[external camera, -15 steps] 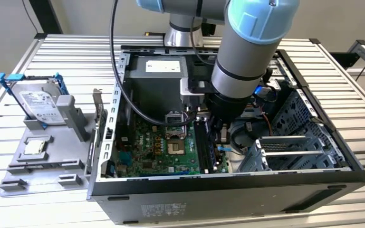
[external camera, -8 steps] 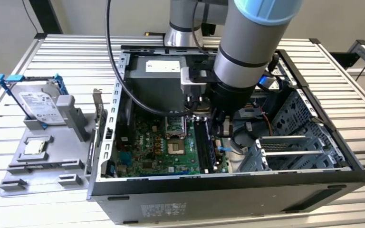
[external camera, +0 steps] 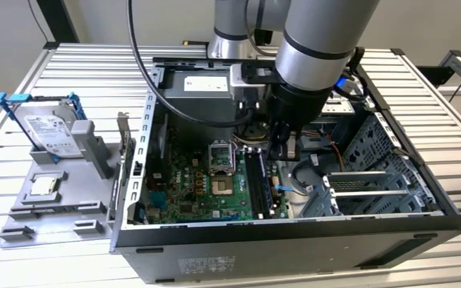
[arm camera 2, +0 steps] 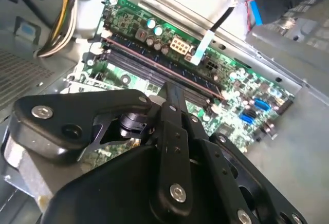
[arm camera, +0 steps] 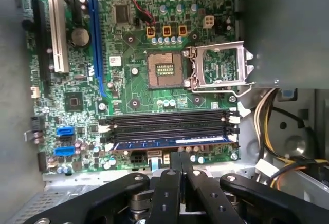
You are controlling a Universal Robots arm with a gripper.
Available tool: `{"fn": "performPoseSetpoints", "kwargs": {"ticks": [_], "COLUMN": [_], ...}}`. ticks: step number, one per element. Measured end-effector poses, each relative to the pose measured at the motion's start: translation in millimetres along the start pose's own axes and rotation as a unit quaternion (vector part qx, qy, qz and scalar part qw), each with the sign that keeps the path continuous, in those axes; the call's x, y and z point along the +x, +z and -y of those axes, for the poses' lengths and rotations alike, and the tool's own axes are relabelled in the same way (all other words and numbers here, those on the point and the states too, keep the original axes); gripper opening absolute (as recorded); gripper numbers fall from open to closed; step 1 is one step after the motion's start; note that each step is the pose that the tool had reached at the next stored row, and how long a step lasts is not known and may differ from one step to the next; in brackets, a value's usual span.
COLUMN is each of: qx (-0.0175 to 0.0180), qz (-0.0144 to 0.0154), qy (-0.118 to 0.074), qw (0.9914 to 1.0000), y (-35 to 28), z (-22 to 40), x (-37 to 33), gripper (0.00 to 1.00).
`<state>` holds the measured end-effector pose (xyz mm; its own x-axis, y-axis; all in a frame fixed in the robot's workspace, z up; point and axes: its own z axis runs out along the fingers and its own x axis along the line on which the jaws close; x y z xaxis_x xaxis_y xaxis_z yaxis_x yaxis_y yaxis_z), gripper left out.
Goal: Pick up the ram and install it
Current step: 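Press down the ram until it locks into place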
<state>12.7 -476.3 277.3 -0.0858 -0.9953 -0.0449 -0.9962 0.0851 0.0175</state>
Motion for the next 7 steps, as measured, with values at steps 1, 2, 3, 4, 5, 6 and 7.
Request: {"fn": "performPoseSetpoints", "kwargs": {"ticks": [1,2,3,4,5,6,7], "qx": [0.0000,0.0000,0.0000,0.0000,0.0000,0.0000,0.0000], "qz": [0.0000,0.0000,0.0001,0.0000,0.0000,0.0000,0.0000], "qy": [0.000,0.000,0.000,0.000,0.000,0.000,0.000], "qw": [1.00000,1.00000,1.00000,1.00000,1.00000,1.00000,1.00000], "y": [0.0,0.0,0.0,0.0,-0.1,-0.1,-0.1], "z": [0.0,0.0,0.0,0.0,0.0,0.0,0.0], "x": [0.0,0.0,0.0,0.0,0.0,0.0,0.0], "gripper": [0.00,0.00,0.00,0.00,0.00,0.00,0.00]}}
